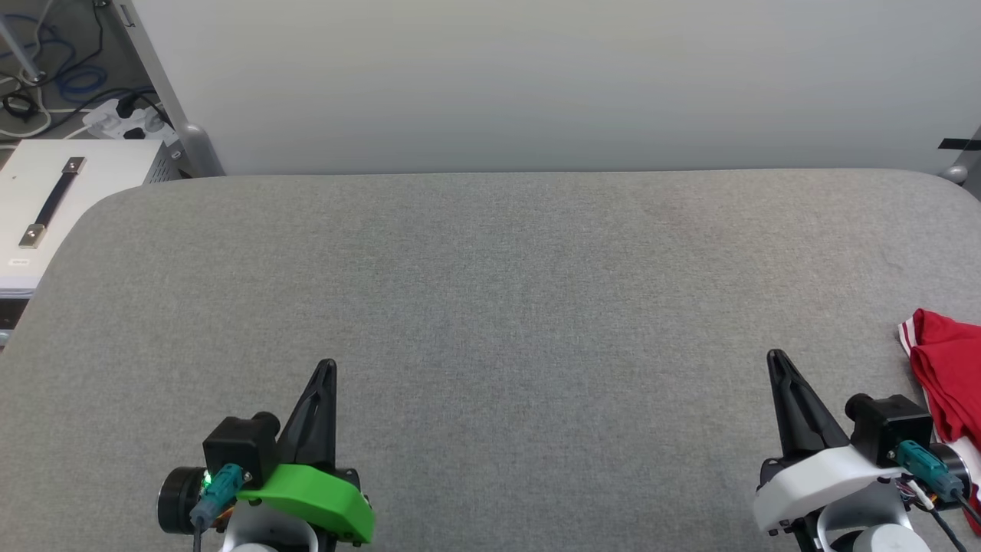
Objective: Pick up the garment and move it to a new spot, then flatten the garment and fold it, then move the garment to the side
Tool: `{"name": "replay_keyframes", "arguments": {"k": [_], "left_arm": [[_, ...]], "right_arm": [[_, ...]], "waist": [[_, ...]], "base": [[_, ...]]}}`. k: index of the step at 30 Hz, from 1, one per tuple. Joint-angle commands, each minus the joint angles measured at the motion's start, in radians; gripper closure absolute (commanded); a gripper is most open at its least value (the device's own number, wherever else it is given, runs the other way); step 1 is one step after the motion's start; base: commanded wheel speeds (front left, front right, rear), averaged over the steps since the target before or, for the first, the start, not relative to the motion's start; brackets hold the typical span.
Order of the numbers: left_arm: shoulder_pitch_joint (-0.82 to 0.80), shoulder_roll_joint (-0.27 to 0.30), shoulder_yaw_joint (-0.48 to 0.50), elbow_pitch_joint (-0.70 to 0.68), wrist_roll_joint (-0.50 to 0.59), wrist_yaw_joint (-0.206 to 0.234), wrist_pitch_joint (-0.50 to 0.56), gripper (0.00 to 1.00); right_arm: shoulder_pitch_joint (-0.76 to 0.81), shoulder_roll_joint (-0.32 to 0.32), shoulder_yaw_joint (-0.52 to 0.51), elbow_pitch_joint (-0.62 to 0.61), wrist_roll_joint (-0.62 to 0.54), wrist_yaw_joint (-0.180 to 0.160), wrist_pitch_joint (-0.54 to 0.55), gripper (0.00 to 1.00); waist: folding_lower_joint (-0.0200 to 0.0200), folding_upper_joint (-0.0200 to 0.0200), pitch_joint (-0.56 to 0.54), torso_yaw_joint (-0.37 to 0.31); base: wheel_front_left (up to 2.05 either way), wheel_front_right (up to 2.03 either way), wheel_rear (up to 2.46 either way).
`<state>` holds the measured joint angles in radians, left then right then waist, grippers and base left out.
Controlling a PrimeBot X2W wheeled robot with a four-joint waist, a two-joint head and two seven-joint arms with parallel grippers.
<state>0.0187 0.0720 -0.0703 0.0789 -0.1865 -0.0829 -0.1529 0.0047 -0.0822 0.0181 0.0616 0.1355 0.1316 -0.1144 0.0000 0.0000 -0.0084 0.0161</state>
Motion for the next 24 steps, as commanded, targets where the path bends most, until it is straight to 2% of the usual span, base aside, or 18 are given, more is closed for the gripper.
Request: {"name": "replay_keyframes", "arguments": {"k": [1,24], "left_arm": [[-0.008,-0.004,0.004,-0.008,0.015,0.009,0.005,1.00],[-0.011,-0.009,0.025,-0.030,0.069,0.032,0.051,1.00]], "right_arm": [[-0.002,0.004,-0.001,-0.007,-0.013,0.000,0.006,1.00],[-0.003,0.013,-0.006,-0.024,-0.052,-0.001,0.040,1.00]], "waist": [[0.0000,0.0000,0.000,0.000],[0.0000,0.0000,0.003,-0.005]], "base": [[0.00,0.00,0.00],[0.00,0.00,0.00]]}}
